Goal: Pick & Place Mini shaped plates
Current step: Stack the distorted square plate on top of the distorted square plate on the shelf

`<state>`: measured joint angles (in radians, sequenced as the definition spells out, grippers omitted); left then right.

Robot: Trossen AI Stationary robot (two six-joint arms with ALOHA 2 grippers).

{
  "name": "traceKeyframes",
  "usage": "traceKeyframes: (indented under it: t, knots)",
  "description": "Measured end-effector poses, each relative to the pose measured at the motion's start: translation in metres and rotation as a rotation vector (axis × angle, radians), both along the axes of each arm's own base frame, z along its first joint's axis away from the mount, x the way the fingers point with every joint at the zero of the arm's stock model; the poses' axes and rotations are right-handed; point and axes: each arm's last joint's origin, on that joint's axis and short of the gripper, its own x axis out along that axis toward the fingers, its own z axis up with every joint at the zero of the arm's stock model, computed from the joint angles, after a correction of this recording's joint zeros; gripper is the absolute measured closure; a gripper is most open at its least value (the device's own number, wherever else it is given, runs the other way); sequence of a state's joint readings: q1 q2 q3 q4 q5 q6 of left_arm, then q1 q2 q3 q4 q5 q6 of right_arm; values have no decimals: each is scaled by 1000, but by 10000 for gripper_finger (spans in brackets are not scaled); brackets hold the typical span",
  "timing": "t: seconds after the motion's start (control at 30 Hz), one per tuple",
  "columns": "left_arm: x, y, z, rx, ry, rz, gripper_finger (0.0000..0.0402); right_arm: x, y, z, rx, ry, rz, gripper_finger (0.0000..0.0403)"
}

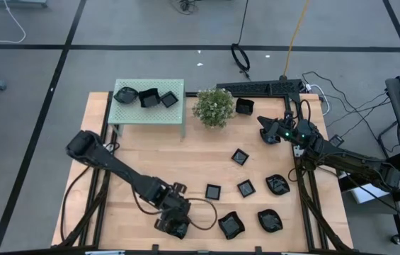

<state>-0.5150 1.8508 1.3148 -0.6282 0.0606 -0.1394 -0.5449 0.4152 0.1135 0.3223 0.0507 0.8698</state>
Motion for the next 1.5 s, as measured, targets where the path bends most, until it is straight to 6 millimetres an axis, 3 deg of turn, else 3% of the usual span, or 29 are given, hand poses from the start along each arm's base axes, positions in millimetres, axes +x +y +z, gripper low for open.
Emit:
traceKeyframes:
  t: [0.37,0.5,0.63,0.8,0.93,1.1,1.23,1.5]
  knots:
    - [19,-9,-43,-20,16,38,222,0,0,0,0,0,-1,280]
    - [18,-12,-46,-28,25,49,226,0,0,0,0,0,0,280]
    - [16,-15,-44,-42,34,56,273,0,0,0,0,0,0,280]
    - [16,-16,-43,-69,44,67,382,0,0,0,0,0,0,280]
    - [16,-12,-40,-104,70,81,388,0,0,0,0,0,0,280]
    - [16,5,-14,-116,39,106,396,0,0,0,0,-1,-1,280]
    - [14,28,21,-114,-51,141,393,0,0,0,0,0,0,280]
    - [-6,100,93,34,-273,433,388,0,0,0,0,0,0,280]
